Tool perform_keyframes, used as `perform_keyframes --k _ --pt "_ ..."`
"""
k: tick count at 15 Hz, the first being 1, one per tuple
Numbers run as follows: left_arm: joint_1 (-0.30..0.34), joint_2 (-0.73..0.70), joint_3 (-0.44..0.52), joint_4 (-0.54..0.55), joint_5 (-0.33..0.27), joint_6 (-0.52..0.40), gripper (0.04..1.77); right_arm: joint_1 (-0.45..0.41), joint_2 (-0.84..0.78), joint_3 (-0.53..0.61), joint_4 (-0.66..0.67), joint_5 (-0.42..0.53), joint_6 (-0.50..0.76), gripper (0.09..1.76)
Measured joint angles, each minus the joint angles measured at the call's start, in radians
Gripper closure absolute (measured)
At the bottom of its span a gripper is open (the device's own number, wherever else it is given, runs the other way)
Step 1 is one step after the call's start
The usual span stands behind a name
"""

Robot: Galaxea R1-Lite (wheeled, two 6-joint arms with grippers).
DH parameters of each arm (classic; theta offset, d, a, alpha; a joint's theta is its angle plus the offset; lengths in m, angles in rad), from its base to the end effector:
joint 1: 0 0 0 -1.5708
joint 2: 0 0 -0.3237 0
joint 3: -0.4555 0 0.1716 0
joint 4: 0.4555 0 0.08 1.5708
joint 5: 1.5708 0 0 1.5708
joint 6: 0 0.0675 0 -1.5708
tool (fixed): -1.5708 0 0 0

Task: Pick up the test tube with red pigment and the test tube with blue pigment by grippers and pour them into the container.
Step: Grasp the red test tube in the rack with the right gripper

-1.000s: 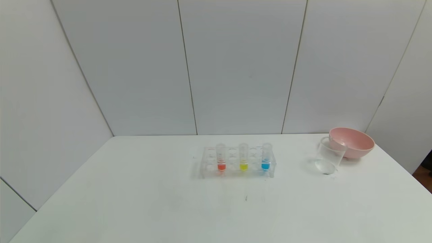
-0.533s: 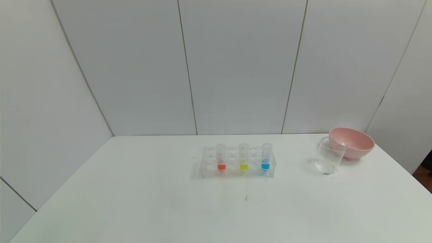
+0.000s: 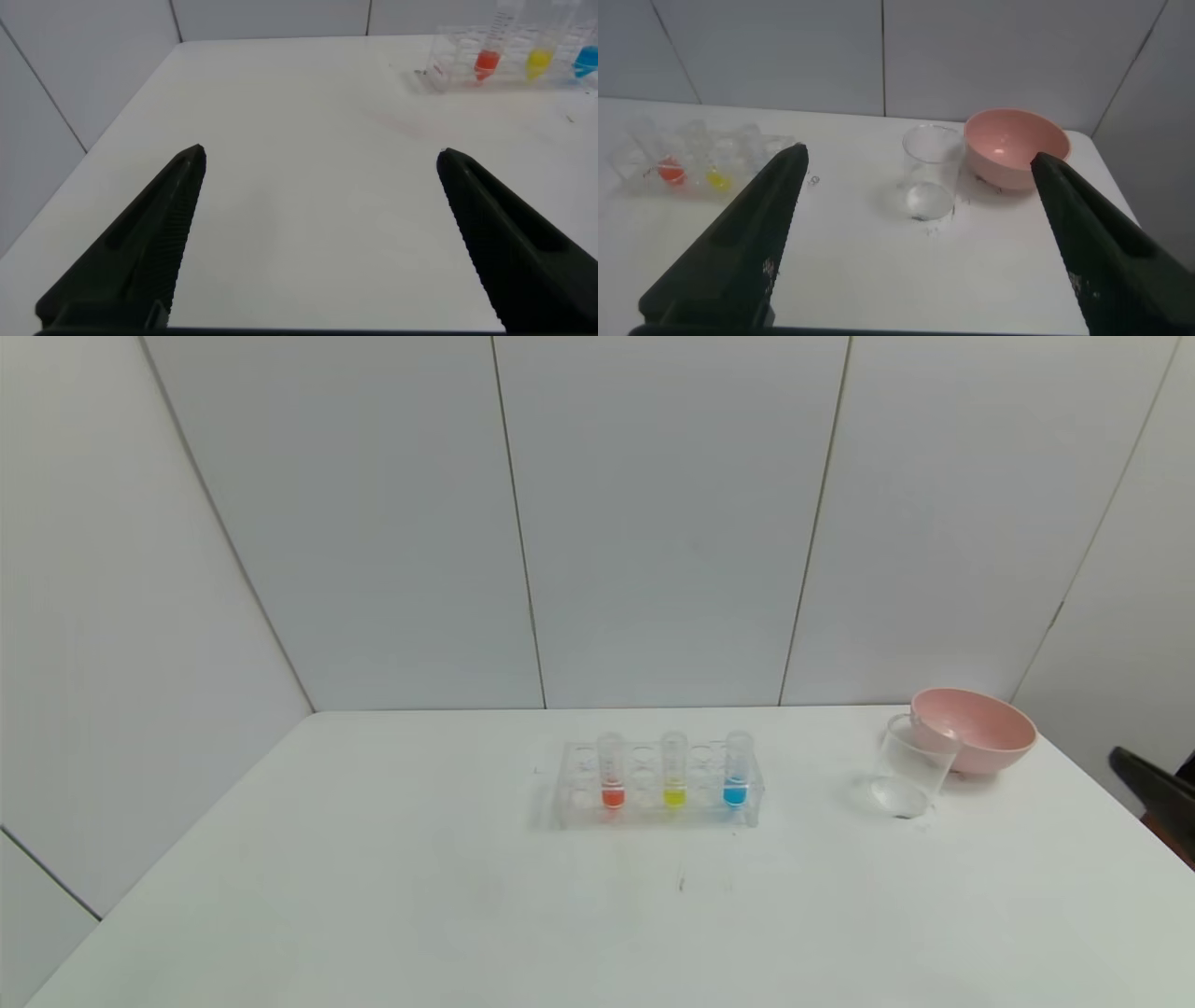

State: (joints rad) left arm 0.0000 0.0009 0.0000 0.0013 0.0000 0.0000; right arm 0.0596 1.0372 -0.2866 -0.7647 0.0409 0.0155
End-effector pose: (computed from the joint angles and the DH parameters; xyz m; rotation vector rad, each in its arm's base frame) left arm -0.0220 0.0000 0.0753 0.0000 0.0022 0.0000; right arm 0.1465 0.0115 0.2309 0.0156 -0.0133 0.1006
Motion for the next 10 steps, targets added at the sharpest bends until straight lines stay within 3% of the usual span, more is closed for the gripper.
perform_keyframes --k 2,6,10 --pt "0.000 0.000 0.000 0.000 0.000 0.000 0.05 0.087 0.109 0.011 -0.059 -0.063 0.005 0.14" --pt "0.000 0.000 0.000 0.000 0.000 0.000 0.05 0.353 0.272 0.045 -0.245 -0.277 0.030 0.14" --pt "0.000 0.000 0.000 0.000 0.000 0.000 0.05 0.606 0.377 0.056 -0.306 -0.438 0.076 0.14"
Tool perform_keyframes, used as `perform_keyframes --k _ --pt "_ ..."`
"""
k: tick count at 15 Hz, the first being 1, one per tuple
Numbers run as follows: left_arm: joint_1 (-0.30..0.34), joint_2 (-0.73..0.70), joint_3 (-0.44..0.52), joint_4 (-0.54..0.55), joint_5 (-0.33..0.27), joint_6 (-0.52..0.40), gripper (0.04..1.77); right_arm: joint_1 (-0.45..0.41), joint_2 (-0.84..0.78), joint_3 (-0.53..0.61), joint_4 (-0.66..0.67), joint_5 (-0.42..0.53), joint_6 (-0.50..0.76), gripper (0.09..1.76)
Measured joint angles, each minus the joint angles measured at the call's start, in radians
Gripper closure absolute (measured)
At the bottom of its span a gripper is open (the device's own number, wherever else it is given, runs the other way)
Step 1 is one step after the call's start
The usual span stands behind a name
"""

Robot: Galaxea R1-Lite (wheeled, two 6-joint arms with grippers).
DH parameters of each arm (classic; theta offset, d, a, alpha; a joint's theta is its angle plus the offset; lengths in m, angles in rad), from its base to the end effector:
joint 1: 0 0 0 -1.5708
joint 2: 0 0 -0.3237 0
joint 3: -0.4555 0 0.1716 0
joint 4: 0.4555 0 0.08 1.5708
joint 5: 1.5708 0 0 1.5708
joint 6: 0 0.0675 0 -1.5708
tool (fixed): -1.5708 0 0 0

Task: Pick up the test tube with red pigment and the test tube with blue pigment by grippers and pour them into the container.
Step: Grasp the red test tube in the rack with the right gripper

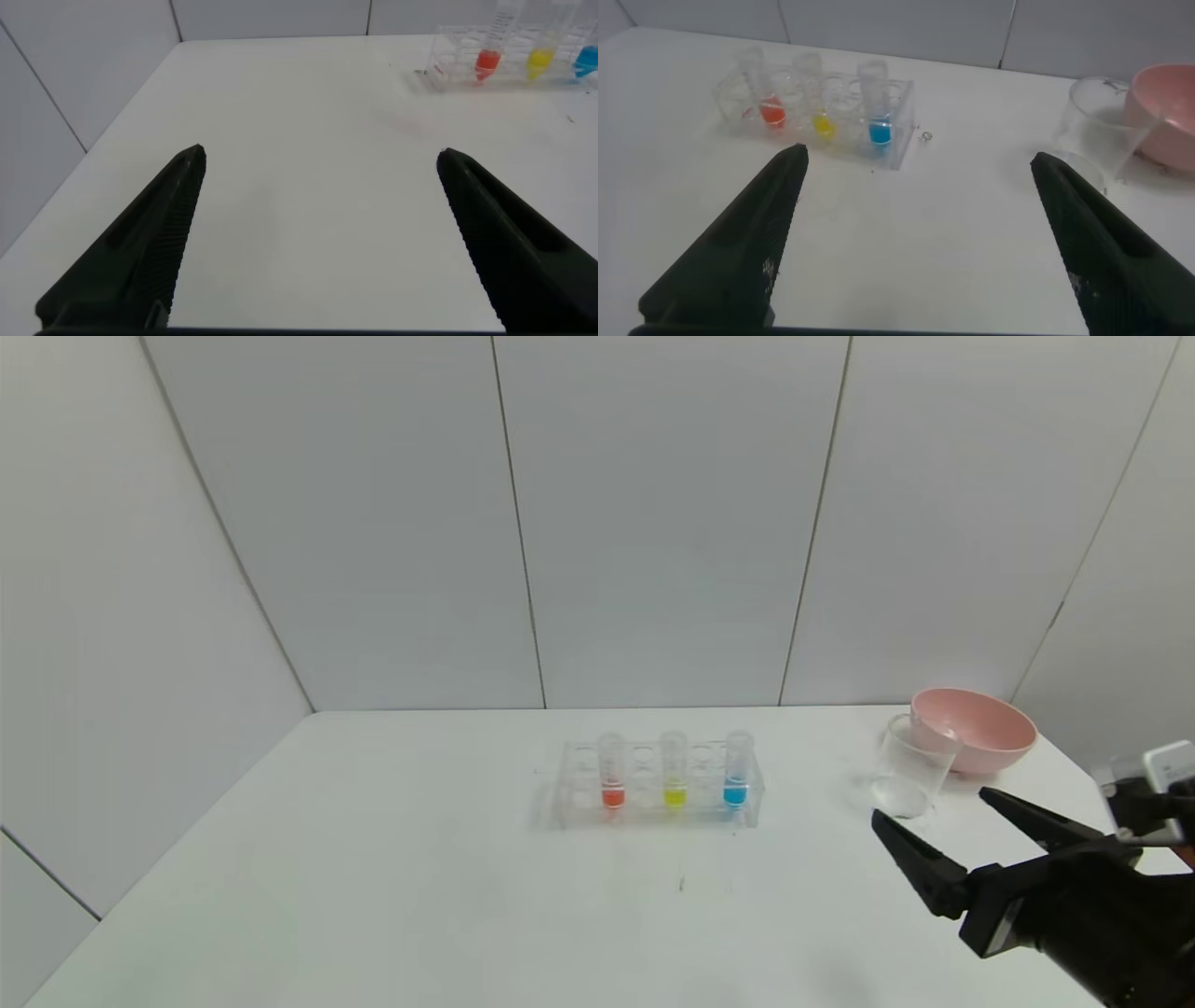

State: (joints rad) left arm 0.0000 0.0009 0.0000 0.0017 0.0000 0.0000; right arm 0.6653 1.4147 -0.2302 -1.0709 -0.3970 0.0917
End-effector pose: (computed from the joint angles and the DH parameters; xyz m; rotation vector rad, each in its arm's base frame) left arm -0.0220 0.0000 0.0753 0.0000 0.0026 0.0000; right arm 0.1884 0.1147 0.1893 0.0334 0.1104 0.2632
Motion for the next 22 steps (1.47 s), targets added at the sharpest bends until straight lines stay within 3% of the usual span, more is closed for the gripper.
perform_keyframes --k 4,8,16,21,22 --pt "0.000 0.000 0.000 0.000 0.000 0.000 0.05 0.153 0.089 -0.020 -0.009 -0.088 0.055 0.14" --pt "0.000 0.000 0.000 -0.001 0.000 0.000 0.05 0.223 0.179 -0.073 -0.011 -0.134 0.086 0.14" --pt "0.000 0.000 0.000 0.000 0.000 0.000 0.05 0.268 0.516 -0.257 -0.166 -0.127 0.096 0.14" --pt "0.000 0.000 0.000 -0.045 0.000 0.000 0.05 0.276 0.684 -0.454 -0.127 -0.149 0.076 0.14" --pt "0.000 0.000 0.000 -0.007 0.000 0.000 0.05 0.272 0.707 -0.499 -0.100 -0.156 0.074 0.14"
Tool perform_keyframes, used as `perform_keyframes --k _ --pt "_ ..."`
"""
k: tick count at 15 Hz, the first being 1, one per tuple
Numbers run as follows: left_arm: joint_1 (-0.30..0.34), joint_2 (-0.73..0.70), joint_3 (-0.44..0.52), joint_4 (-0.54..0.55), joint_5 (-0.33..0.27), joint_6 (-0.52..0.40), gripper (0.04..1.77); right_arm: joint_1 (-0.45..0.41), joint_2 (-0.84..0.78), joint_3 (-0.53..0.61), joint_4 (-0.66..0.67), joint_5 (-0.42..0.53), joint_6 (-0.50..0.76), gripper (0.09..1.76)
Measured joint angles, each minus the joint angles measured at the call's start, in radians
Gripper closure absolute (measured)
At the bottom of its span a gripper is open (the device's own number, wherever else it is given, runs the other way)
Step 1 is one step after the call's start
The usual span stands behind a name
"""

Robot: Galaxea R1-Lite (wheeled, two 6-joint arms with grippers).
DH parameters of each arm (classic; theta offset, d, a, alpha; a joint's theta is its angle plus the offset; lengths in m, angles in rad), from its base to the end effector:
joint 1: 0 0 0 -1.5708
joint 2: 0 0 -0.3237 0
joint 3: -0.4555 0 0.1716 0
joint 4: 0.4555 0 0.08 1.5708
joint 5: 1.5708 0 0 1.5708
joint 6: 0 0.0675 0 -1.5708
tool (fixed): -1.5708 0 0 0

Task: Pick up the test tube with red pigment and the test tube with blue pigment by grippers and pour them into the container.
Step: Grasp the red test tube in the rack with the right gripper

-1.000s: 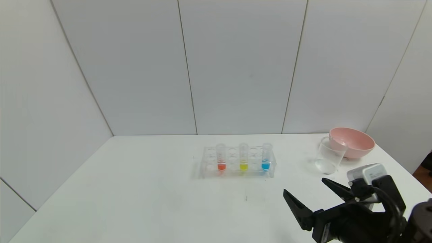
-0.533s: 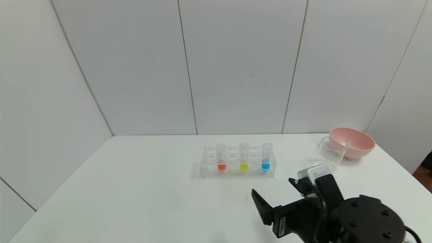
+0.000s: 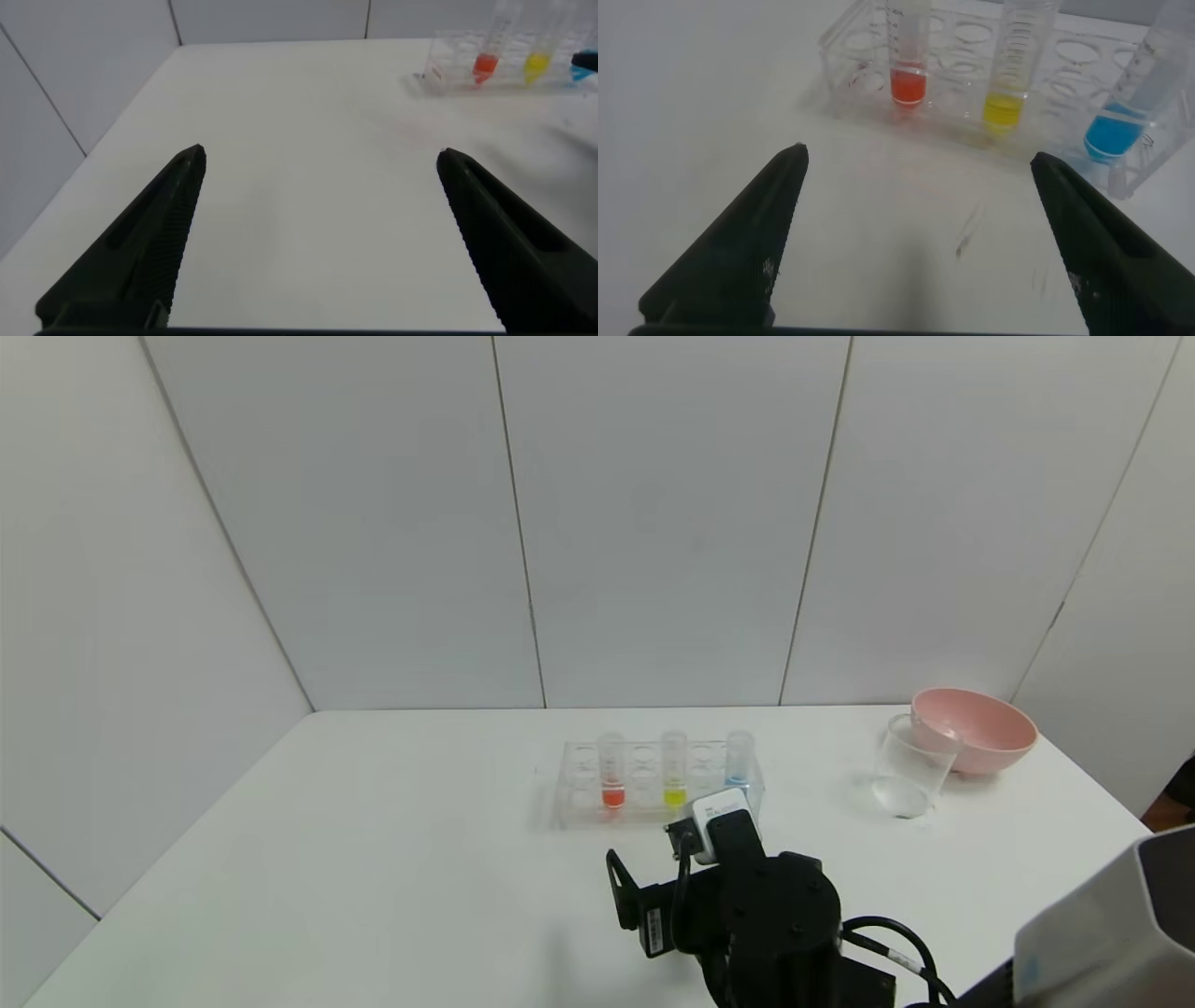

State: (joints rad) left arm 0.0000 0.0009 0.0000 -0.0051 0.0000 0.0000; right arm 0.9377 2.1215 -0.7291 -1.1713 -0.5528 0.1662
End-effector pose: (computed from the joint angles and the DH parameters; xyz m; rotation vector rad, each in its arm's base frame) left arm -0.0220 0.0000 0.0763 0.0000 -0.0042 0.0000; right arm 0.2683 0.3056 0.1074 0.0129 0.1946 0.3681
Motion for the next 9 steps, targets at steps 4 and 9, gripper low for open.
perform_keyframes --k 4,9 --pt "0.000 0.000 0.000 0.006 0.000 0.000 0.05 -0.007 0.077 -0.180 0.098 -0.009 -0.002 0.14" --pt "0.000 0.000 0.000 0.006 0.000 0.000 0.05 -0.060 0.172 -0.407 0.198 -0.004 -0.027 0.14"
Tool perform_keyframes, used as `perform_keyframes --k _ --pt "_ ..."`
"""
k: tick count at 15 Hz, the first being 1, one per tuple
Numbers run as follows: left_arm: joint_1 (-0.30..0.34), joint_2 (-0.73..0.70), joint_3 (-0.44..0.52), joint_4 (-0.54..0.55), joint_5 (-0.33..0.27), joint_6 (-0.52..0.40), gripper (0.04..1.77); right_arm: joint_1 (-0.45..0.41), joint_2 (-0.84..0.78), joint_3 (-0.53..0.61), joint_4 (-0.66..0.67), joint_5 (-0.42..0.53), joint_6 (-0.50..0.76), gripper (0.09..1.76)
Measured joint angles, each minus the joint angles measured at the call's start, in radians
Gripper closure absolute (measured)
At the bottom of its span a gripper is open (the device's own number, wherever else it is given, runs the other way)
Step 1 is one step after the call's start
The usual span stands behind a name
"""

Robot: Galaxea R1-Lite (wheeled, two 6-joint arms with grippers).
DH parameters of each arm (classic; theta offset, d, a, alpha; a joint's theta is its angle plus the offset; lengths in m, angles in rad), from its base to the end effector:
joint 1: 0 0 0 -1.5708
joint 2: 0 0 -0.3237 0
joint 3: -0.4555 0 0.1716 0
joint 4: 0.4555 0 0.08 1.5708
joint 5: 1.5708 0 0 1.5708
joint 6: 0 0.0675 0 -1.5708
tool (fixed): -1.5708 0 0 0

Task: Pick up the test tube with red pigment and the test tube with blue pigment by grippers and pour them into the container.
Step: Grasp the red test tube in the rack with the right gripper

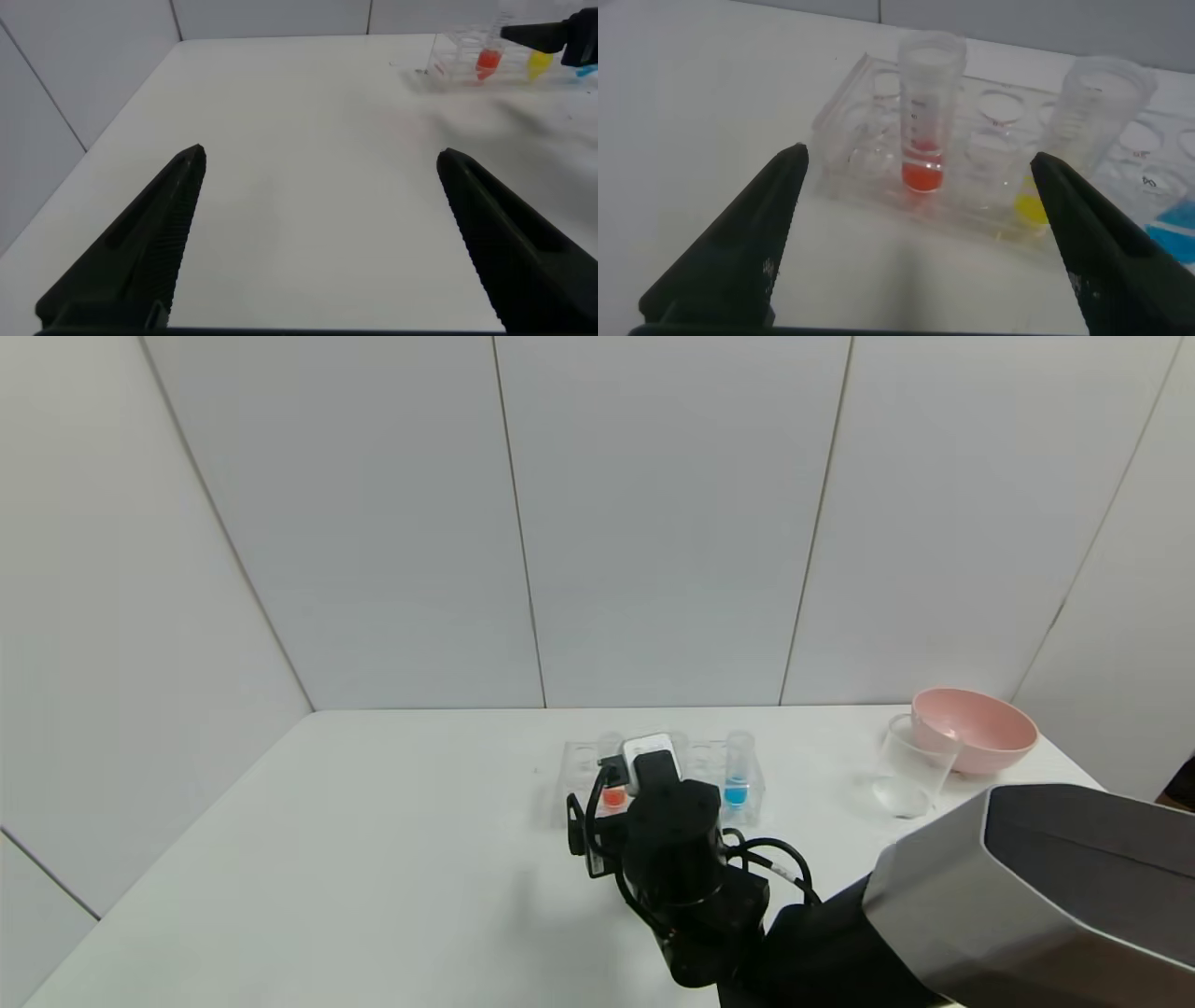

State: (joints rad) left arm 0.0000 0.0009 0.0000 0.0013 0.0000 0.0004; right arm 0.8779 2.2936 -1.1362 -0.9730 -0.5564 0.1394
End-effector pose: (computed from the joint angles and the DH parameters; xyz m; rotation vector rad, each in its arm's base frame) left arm -0.0220 0.0000 0.0753 0.0004 0.0022 0.0000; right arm 0.3341 0.3467 0.1068 0.0163 0.1615 0.3099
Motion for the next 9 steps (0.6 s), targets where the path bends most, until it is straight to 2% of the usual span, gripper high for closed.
perform_keyframes --k 5,9 --pt "0.000 0.000 0.000 0.000 0.000 0.000 0.05 -0.064 0.100 -0.175 0.021 0.026 -0.045 0.14" --pt "0.000 0.000 0.000 0.000 0.000 0.000 0.05 -0.087 0.149 -0.249 0.050 0.054 -0.049 0.14"
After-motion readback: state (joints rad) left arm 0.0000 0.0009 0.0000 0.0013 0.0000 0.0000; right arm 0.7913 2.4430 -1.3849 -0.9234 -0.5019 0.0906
